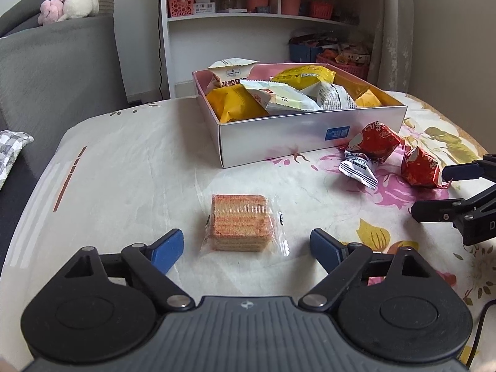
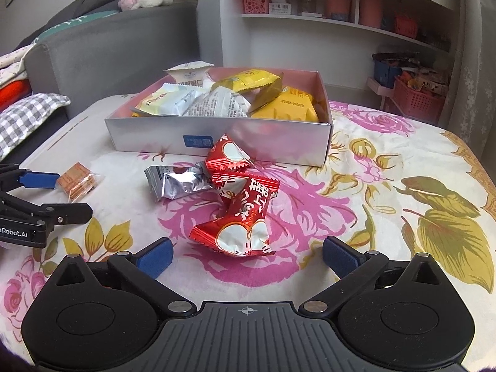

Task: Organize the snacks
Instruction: 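Withdraw both tools from the box toward the remaining snacks on the bed, then grasp the wafer cracker pack with the left tool while the right tool grasps a red candy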

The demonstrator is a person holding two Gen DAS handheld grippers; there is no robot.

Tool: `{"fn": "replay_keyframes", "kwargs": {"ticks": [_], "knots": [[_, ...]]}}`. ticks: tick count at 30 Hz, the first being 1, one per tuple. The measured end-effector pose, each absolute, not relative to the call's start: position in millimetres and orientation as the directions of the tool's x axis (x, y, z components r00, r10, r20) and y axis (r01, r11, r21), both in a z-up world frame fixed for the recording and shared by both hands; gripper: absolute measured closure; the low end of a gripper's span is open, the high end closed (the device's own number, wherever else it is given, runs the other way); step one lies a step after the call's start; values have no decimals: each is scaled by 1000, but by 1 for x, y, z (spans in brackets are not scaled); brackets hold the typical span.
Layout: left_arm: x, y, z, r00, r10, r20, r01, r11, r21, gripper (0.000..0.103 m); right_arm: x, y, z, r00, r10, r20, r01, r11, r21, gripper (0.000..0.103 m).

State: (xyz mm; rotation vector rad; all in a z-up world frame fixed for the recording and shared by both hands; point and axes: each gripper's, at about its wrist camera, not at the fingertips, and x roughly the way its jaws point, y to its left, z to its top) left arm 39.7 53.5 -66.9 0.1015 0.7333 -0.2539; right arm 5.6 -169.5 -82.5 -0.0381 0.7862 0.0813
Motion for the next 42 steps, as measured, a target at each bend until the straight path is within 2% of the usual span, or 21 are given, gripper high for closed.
{"fn": "replay_keyframes", "kwargs": {"ticks": [9, 18, 21, 27, 29, 42], "knots": [[43, 52, -64, 713, -198, -673, 259, 966, -9, 37, 9, -167, -78, 722, 55, -690, -89, 996, -13, 6], [44, 54, -61, 714, -188, -675, 238, 971, -19, 51, 9, -167, -74, 730, 53, -682, -94, 995, -23, 24], [43, 55, -60, 713, -189, -676, 234, 972, -25, 52, 10, -167, -73, 731, 51, -681, -95, 995, -27, 34], [44, 54, -58, 710, -182, -681, 221, 975, -30, 61, 11, -167, -70, 737, 42, -675, -94, 995, -41, 65], [44, 54, -57, 707, -184, -682, 220, 975, -35, 62, 11, -167, -69, 741, 40, -670, -92, 995, -42, 70], [45, 52, -48, 703, -203, -682, 228, 972, -55, 66, 9, -175, -55, 757, 41, -652, -69, 997, -18, 70]]}}
